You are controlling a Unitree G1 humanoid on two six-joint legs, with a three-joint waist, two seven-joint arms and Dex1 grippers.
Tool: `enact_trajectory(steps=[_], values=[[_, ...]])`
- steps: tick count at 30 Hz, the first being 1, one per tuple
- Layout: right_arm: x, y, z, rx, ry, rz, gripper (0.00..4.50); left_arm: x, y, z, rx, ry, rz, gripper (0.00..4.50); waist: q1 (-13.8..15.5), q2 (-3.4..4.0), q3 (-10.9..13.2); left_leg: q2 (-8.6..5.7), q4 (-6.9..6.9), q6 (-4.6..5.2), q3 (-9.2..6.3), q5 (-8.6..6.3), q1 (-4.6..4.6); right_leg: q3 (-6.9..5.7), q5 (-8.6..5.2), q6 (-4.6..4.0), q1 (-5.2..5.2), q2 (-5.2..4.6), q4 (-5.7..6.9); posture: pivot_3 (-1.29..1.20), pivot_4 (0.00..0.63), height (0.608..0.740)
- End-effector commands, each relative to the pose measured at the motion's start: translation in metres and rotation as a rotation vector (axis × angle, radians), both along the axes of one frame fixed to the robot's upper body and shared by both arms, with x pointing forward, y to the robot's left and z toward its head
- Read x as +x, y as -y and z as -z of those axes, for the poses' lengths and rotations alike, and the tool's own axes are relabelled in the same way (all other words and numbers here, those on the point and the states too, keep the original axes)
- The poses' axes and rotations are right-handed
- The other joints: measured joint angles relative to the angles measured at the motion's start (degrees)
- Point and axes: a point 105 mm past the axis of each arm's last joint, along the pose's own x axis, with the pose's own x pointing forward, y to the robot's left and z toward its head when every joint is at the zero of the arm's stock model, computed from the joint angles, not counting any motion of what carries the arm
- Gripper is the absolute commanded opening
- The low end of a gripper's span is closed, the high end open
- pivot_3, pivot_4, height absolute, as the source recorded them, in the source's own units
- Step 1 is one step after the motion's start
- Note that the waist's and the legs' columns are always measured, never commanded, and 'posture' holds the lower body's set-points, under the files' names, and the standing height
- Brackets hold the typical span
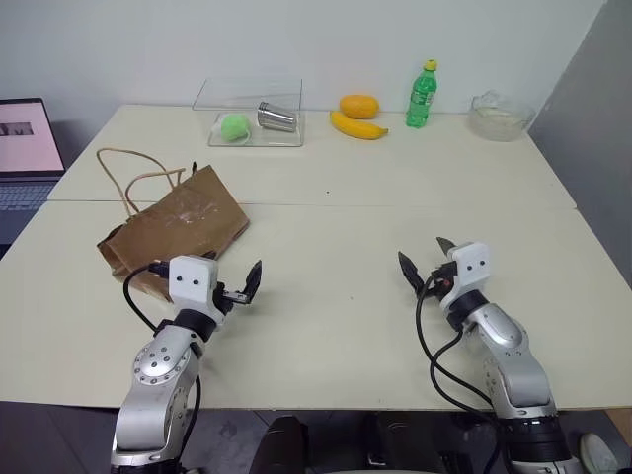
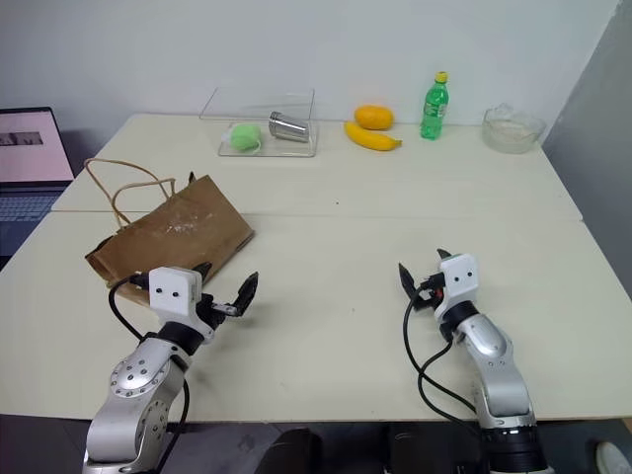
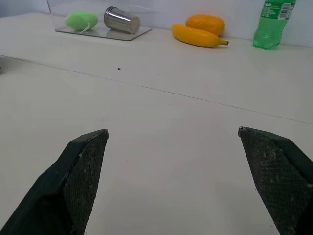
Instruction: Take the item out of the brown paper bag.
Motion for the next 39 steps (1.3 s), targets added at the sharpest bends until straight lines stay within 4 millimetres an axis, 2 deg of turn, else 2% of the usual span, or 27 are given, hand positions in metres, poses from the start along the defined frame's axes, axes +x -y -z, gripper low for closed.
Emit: enact_trajectory(steps=[1,12,16,19,24,27,29,30,33,36,39], values=[[-0.001,0.001,-0.017,0.006,0.06,0.003,4.5,-0.001,0.008,-0.013,-0.012,0.066,0.043,4.48,0.0,0.0,0.0,0.01,0.0,0.0,0.04,0.0,0.0,0.01,0.0,0.0,0.0,0.01,0.0,0.0,0.15,0.74],[-0.001,0.0,-0.014,0.011,0.048,-0.003,4.5,0.0,0.001,-0.007,0.007,0.026,-0.005,4.48,0.0,0.0,0.0,0.05,-0.02,0.0,0.18,-0.01,0.06,0.09,0.0,0.0,0.0,0.07,0.01,0.0,0.15,0.74],[0.0,-0.004,-0.014,0.024,0.023,-0.029,4.5,-0.002,-0.013,-0.014,0.0,0.04,-0.059,4.48,0.0,0.0,0.0,0.06,-0.02,0.01,0.18,-0.01,0.08,0.12,0.0,0.0,0.0,0.08,0.01,0.0,0.15,0.74],[-0.001,-0.011,-0.022,0.046,0.027,-0.082,4.5,-0.012,-0.025,-0.026,-0.014,0.085,-0.095,4.48,-0.13,0.0,0.0,0.09,-0.03,0.01,0.16,-0.01,0.09,0.14,0.0,0.0,-0.02,0.09,0.01,0.0,0.15,0.74],[-0.009,-0.046,-0.056,0.059,0.06,-0.346,4.5,-0.029,-0.051,-0.048,-0.025,0.153,-0.21,4.48,-0.15,0.02,0.02,0.14,-0.03,0.0,0.18,-0.01,0.11,0.2,0.0,-0.01,-0.06,0.13,0.03,0.0,0.15,0.74],[-0.02,-0.068,-0.08,0.048,0.071,-0.569,4.5,-0.036,-0.078,-0.062,-0.112,0.176,-0.325,4.48,-0.11,0.02,0.02,0.15,-0.03,0.0,0.14,-0.02,0.13,0.15,0.0,-0.01,-0.02,0.2,0.02,0.0,0.15,0.74],[-0.025,-0.076,-0.089,0.035,0.068,-0.655,4.5,-0.038,-0.089,-0.067,-0.152,0.168,-0.353,4.48,-0.12,0.0,0.02,0.15,-0.02,0.0,0.13,-0.02,0.13,0.13,0.0,0.0,-0.02,0.21,0.02,0.0,0.15,0.74],[-0.032,-0.083,-0.093,0.013,0.055,-0.754,4.5,-0.038,-0.099,-0.075,-0.141,0.158,-0.337,4.48,-0.13,-0.02,0.02,0.12,-0.03,0.01,0.13,-0.02,0.14,0.12,0.0,0.0,-0.01,0.22,0.01,0.0,0.15,0.74],[-0.046,-0.095,-0.097,-0.036,0.016,-0.93,4.5,-0.037,-0.12,-0.093,-0.138,0.11,-0.277,4.48,-0.11,-0.21,0.08,0.07,-0.03,0.01,0.09,-0.02,0.12,0.06,0.0,-0.01,-0.03,0.34,0.01,0.0,0.15,0.74],[-0.047,-0.098,-0.096,-0.065,0.016,-0.966,4.5,-0.032,-0.135,-0.104,-0.129,0.072,-0.243,4.48,-0.11,-0.17,0.1,0.07,-0.06,0.0,0.01,-0.02,0.17,0.02,-0.02,-0.04,-0.03,0.38,0.01,0.0,0.15,0.74],[-0.046,-0.098,-0.097,-0.085,0.033,-0.978,4.5,-0.025,-0.138,-0.117,-0.145,0.013,-0.142,4.48,-0.08,-0.18,0.11,0.06,-0.06,0.0,0.05,-0.02,0.17,0.04,-0.02,-0.05,-0.03,0.36,0.01,0.0,0.15,0.74]])
